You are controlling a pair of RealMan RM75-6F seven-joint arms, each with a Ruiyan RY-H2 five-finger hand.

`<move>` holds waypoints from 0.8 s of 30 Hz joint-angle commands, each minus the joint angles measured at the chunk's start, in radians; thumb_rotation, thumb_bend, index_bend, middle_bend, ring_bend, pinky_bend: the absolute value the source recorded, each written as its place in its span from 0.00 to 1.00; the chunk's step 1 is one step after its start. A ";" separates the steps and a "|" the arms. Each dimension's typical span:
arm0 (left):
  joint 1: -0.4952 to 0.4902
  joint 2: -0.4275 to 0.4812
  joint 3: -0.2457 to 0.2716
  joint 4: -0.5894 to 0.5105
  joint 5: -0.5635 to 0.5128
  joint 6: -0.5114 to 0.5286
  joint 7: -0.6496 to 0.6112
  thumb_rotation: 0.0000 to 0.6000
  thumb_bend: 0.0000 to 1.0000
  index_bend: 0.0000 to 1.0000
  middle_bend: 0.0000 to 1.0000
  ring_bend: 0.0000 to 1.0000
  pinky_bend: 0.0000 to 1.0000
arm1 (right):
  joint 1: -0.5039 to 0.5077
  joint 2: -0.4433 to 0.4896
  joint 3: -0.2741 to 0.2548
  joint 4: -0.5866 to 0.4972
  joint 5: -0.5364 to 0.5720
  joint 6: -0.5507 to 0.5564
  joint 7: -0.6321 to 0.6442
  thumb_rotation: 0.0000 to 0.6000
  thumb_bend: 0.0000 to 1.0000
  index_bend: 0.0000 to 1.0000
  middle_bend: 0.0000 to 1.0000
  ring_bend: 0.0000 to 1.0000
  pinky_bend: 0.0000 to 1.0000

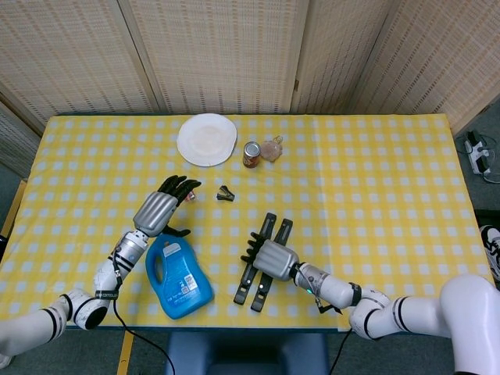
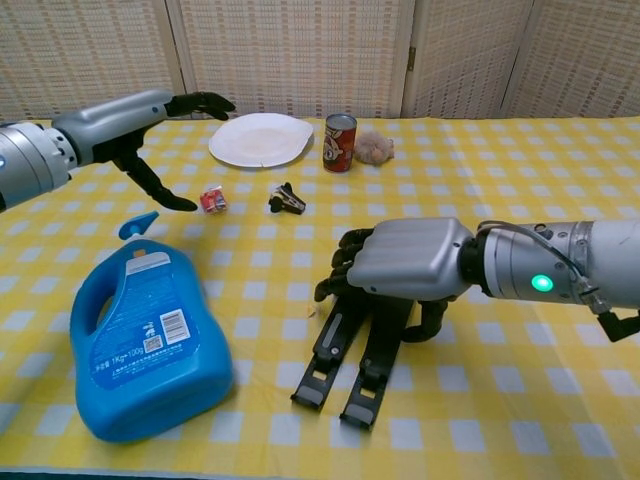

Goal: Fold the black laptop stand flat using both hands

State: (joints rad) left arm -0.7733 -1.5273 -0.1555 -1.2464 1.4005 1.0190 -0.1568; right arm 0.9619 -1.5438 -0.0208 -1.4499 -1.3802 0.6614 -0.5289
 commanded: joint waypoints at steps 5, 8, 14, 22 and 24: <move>0.003 0.002 -0.001 0.005 0.000 0.000 -0.009 1.00 0.09 0.11 0.13 0.05 0.00 | -0.013 -0.030 0.003 0.056 -0.074 0.054 0.079 1.00 0.33 0.54 0.48 0.29 0.00; 0.005 0.005 -0.003 0.006 0.000 0.002 -0.010 1.00 0.09 0.11 0.13 0.05 0.00 | -0.013 -0.024 0.005 0.054 -0.080 0.056 0.088 1.00 0.32 0.52 0.46 0.27 0.00; 0.011 0.023 -0.013 -0.009 -0.010 0.007 -0.009 1.00 0.09 0.11 0.13 0.05 0.00 | -0.022 0.015 0.021 -0.004 -0.036 0.058 0.063 1.00 0.32 0.10 0.09 0.09 0.00; 0.046 0.064 -0.029 -0.036 -0.060 0.037 0.060 1.00 0.11 0.11 0.13 0.05 0.00 | -0.138 0.132 0.036 -0.118 -0.017 0.241 0.124 1.00 0.32 0.00 0.01 0.07 0.00; 0.059 0.080 -0.033 -0.051 -0.077 0.045 0.077 1.00 0.12 0.11 0.13 0.05 0.00 | -0.173 0.172 0.037 -0.152 -0.010 0.290 0.139 1.00 0.32 0.00 0.02 0.08 0.00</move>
State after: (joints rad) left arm -0.7247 -1.4588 -0.1841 -1.2868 1.3352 1.0558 -0.0911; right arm 0.8364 -1.4233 0.0127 -1.5553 -1.4003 0.8934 -0.4151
